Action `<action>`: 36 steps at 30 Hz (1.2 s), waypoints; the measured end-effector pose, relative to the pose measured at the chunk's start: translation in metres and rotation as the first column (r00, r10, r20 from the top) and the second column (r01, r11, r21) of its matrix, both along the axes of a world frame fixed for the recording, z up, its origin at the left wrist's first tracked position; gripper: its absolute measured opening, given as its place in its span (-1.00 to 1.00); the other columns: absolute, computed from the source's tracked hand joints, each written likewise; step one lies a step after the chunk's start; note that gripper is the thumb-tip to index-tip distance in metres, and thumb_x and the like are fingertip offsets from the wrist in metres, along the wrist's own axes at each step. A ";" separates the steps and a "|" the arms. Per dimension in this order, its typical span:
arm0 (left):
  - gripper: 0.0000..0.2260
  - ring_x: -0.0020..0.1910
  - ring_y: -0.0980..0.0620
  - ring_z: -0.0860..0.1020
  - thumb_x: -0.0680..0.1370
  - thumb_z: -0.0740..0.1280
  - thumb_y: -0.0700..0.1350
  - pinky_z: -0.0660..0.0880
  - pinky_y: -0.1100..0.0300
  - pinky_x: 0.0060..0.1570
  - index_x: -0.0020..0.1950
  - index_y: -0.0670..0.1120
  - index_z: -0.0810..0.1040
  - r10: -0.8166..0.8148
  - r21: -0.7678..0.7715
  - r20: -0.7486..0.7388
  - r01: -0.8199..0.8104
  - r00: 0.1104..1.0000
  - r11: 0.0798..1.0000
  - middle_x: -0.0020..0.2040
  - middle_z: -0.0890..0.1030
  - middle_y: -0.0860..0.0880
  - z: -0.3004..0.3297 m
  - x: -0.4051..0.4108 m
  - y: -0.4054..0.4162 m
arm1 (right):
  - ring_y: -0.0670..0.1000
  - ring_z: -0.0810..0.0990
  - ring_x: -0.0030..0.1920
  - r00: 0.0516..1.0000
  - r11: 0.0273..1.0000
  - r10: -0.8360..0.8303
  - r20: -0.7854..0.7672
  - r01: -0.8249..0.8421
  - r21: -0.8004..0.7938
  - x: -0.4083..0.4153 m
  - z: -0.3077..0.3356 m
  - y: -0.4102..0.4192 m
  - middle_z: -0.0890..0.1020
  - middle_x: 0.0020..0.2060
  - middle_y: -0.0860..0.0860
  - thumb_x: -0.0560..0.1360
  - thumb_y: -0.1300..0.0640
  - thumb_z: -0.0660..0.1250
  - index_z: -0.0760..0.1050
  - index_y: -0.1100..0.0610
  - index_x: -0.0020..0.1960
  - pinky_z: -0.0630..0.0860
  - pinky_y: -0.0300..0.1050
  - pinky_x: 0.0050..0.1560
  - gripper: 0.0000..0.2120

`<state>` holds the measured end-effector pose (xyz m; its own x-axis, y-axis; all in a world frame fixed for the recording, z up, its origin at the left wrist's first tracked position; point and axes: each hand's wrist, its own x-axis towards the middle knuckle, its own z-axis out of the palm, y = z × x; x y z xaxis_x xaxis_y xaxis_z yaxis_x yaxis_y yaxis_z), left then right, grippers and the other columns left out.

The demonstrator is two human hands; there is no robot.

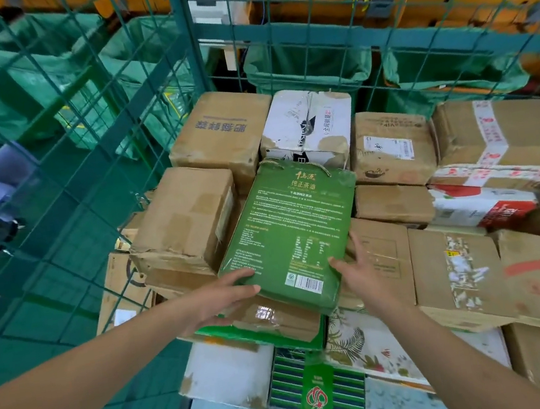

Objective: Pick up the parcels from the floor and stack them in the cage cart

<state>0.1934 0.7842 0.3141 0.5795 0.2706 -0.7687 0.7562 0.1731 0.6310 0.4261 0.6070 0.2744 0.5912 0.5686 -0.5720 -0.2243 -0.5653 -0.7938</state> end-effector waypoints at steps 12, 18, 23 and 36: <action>-0.32 0.38 -0.07 0.48 0.60 0.41 0.12 0.47 -0.05 0.39 0.64 0.18 0.15 -0.001 0.132 -0.063 0.009 0.998 0.991 0.54 0.40 -0.07 0.021 0.015 -0.043 | -0.02 0.56 0.18 0.998 0.999 0.029 -0.049 -0.027 0.039 -0.003 0.027 -0.033 0.58 0.10 -0.18 0.65 0.28 0.27 0.40 -0.12 0.32 0.53 0.01 0.26 -0.63; -0.39 0.23 -0.02 0.57 0.61 0.39 0.10 0.59 0.12 0.13 0.60 0.21 0.23 -0.014 0.175 0.007 0.013 1.000 0.985 0.54 0.40 -0.03 0.052 0.041 -0.080 | 0.01 0.61 0.12 0.996 0.996 0.082 0.018 -0.083 0.027 0.000 0.044 -0.079 0.58 0.28 -0.05 0.67 0.24 0.21 0.48 -0.03 0.38 0.60 -0.08 0.04 -0.66; -0.43 0.21 -0.03 0.62 0.60 0.43 0.08 0.60 0.15 0.06 0.57 0.20 0.31 0.050 0.169 0.113 -0.069 0.992 0.983 0.46 0.50 0.01 0.066 0.062 -0.112 | 0.09 0.60 0.17 1.000 0.994 -0.022 -0.001 0.022 0.110 0.008 0.063 -0.118 0.62 0.16 -0.04 0.68 0.24 0.22 0.54 -0.06 0.20 0.61 0.09 0.23 -0.75; -0.51 0.24 -0.07 0.57 0.64 0.37 0.01 0.58 0.02 0.22 0.54 0.12 0.33 -0.213 0.224 0.280 0.152 0.936 0.963 0.33 0.53 -0.03 0.105 0.087 -0.161 | 0.07 0.64 0.22 0.917 0.868 -0.383 -0.113 0.399 0.295 -0.038 0.102 -0.218 0.67 0.20 0.06 0.68 0.11 0.29 0.57 0.05 0.31 0.59 -0.04 0.23 -0.78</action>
<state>0.2808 0.6230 0.4193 0.8273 0.2659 -0.4948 0.5341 -0.0997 0.8395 0.3884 0.3887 0.3759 0.7775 0.4477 -0.4417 -0.4194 -0.1542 -0.8946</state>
